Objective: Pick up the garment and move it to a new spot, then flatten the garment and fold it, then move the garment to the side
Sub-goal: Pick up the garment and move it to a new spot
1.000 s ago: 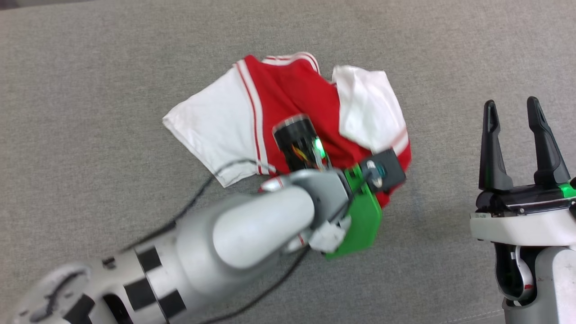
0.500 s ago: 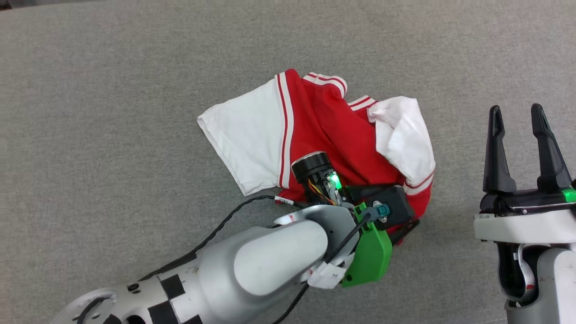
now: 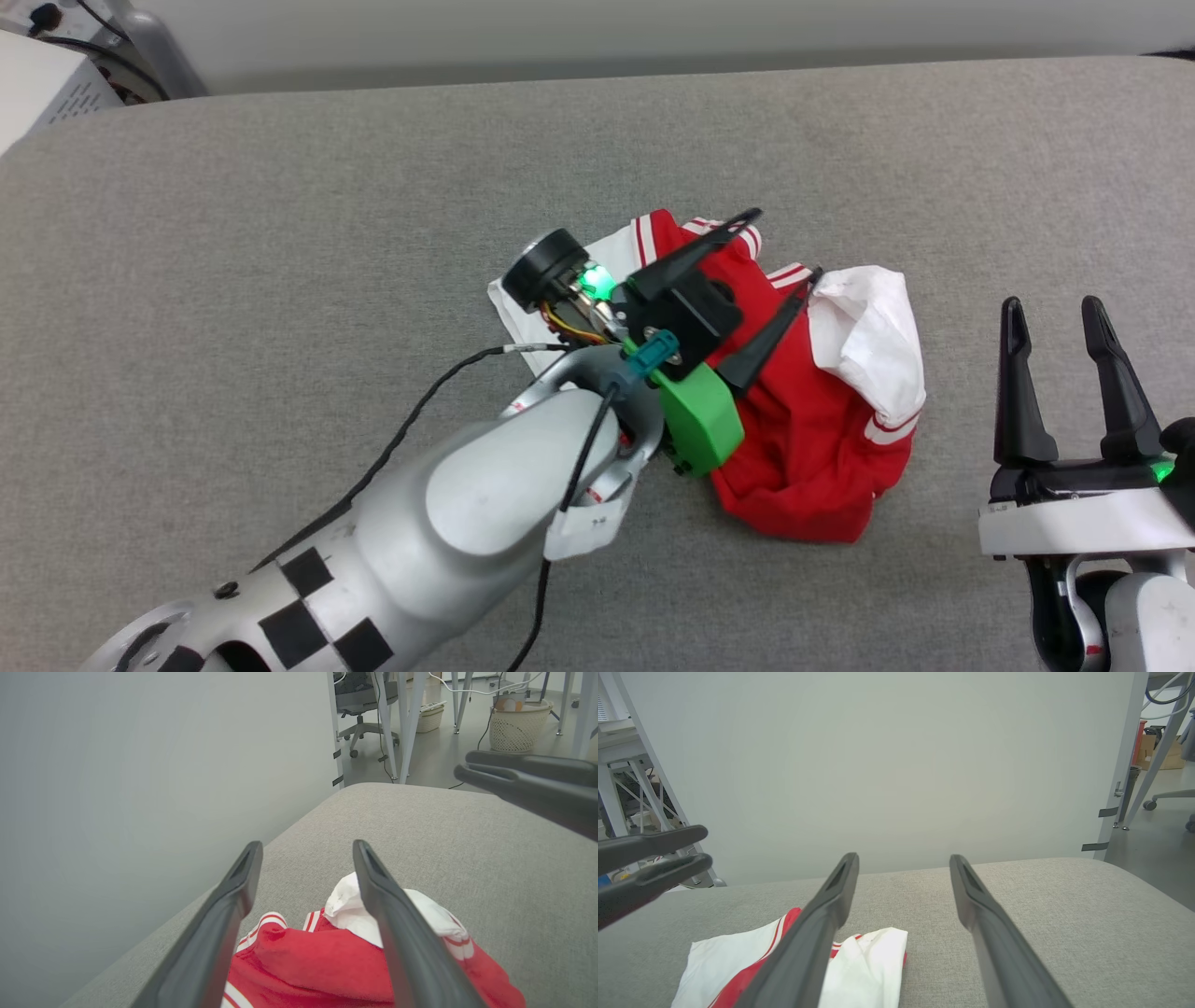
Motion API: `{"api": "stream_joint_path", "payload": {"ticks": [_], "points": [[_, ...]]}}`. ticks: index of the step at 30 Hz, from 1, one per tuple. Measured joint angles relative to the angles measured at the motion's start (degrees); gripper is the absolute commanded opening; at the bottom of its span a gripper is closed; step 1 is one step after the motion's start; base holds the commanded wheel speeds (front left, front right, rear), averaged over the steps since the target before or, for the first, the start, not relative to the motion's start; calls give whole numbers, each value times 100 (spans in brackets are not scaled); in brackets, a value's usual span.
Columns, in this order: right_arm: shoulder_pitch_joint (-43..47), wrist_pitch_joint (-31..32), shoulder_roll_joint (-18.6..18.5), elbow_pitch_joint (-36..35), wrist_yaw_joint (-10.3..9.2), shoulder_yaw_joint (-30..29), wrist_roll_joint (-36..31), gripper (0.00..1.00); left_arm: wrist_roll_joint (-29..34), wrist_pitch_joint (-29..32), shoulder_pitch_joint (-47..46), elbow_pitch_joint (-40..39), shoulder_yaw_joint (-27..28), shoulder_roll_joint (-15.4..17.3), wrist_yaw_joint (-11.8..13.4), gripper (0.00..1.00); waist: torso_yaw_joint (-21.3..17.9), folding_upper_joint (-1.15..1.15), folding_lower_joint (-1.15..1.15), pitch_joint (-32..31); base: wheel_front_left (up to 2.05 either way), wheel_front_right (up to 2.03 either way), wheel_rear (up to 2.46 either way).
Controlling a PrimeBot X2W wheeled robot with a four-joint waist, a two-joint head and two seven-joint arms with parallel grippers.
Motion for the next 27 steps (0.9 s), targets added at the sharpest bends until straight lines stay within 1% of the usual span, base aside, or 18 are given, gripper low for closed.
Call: {"api": "stream_joint_path", "payload": {"ticks": [7, 9, 12, 15, 17, 22, 24, 27], "points": [[201, 0, 2, 51, 0, -31, 0, 100, 9, -168, 559, -316, 780, 589, 794, 100, 260, 0, 0, -316, 0, 0, 0], [239, 0, 1, 59, 0, -44, 0, 100, 74, -170, 789, -557, 1148, 760, 1042, 100, 330, 0, 0, -384, 0, 0, 0], [285, 0, 2, 79, 0, -56, 0, 100, 177, -172, 1179, -926, 1649, 970, 1315, 100, 413, 0, 0, -467, 0, 0, 0], [302, 0, 2, 90, 0, -64, 0, 100, 366, -172, 1653, -1211, 2135, 1102, 1506, 100, 481, 0, 0, -544, 0, 0, 0], [345, 0, 1, 109, 0, -64, 0, 100, 479, -174, 2113, -1412, 2573, 1185, 1592, 100, 543, 0, 0, -617, 0, 0, 0], [412, 0, 2, 141, 0, -45, 0, 100, 662, -172, 2843, -1513, 3149, 1189, 1588, 100, 625, 0, 0, -719, 0, 0, 0], [419, 0, 2, 158, 0, -35, 0, 100, 733, -174, 3089, -1552, 3342, 1160, 1557, 100, 641, 0, 0, -752, 0, 0, 0], [454, 0, 2, 215, 0, -4, -1, 100, 833, -174, 3456, -1600, 3604, 1061, 1438, 100, 652, 0, 0, -801, 0, 0, 0]]}}
